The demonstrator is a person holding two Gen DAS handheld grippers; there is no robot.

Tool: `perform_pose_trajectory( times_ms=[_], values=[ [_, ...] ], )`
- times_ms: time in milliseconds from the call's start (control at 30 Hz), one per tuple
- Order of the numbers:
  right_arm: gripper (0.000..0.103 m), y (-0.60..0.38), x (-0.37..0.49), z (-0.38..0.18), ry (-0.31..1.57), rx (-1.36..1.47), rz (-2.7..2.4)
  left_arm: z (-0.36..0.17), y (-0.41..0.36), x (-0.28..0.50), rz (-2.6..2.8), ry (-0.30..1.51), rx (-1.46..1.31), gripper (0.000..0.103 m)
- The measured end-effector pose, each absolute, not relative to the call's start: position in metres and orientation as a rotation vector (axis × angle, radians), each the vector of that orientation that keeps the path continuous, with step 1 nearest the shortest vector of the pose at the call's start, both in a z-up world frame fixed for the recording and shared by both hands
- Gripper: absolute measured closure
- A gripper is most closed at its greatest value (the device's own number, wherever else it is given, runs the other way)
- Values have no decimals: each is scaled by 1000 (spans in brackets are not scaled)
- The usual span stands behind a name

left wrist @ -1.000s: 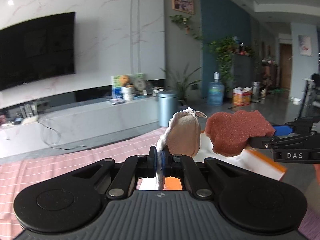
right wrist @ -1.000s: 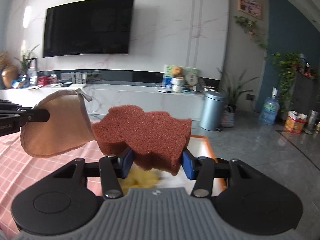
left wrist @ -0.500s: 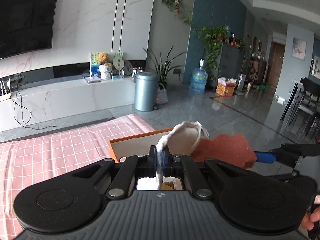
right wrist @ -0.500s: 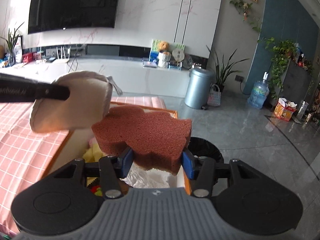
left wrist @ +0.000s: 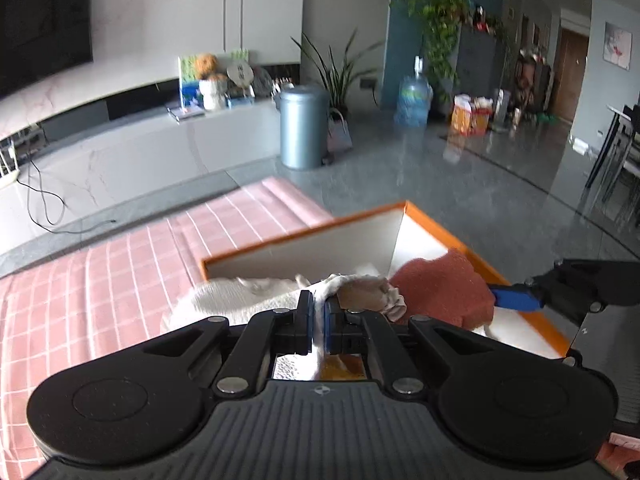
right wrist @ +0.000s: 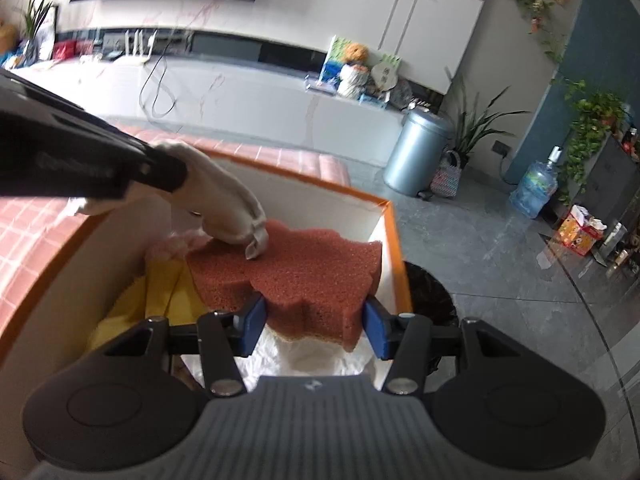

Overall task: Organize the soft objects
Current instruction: 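Open both tools to drop the mitt and sponge into the box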

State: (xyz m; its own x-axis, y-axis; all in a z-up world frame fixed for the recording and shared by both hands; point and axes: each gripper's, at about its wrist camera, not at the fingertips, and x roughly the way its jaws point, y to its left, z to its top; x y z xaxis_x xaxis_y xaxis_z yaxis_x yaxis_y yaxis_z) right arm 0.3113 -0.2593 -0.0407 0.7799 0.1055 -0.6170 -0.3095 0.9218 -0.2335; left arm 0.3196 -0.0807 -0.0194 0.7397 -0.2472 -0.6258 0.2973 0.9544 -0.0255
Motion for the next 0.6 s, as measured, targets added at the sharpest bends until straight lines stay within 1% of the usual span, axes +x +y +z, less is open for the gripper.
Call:
perform_pose_trajectory(
  times_ms=[233,267,367,400,467,500,567,600],
  values=[
    [52,-256,329,-51,706,-346,247,-40,-86,329,-313,763,111,95],
    [50,-257,331,-53,717,-348,245,-43,-86,329,-316,776,110,94],
    [47,-254,334,-53,734,-349,240,-46,-88,323,-320,769,141,85],
    [44,-253,333,-54,738,-359,238,-46,-90,323,-321,770,152,82],
    [38,-251,330,-57,742,-380,238,-45,-91,321,-327,766,163,81],
    [37,-249,327,-57,738,-395,238,-45,-91,318,-333,762,162,80],
    [35,-249,324,-57,727,-423,233,-44,-90,313,-341,747,143,72],
    [33,-250,322,-57,723,-433,230,-44,-90,311,-343,742,133,63]
  ],
)
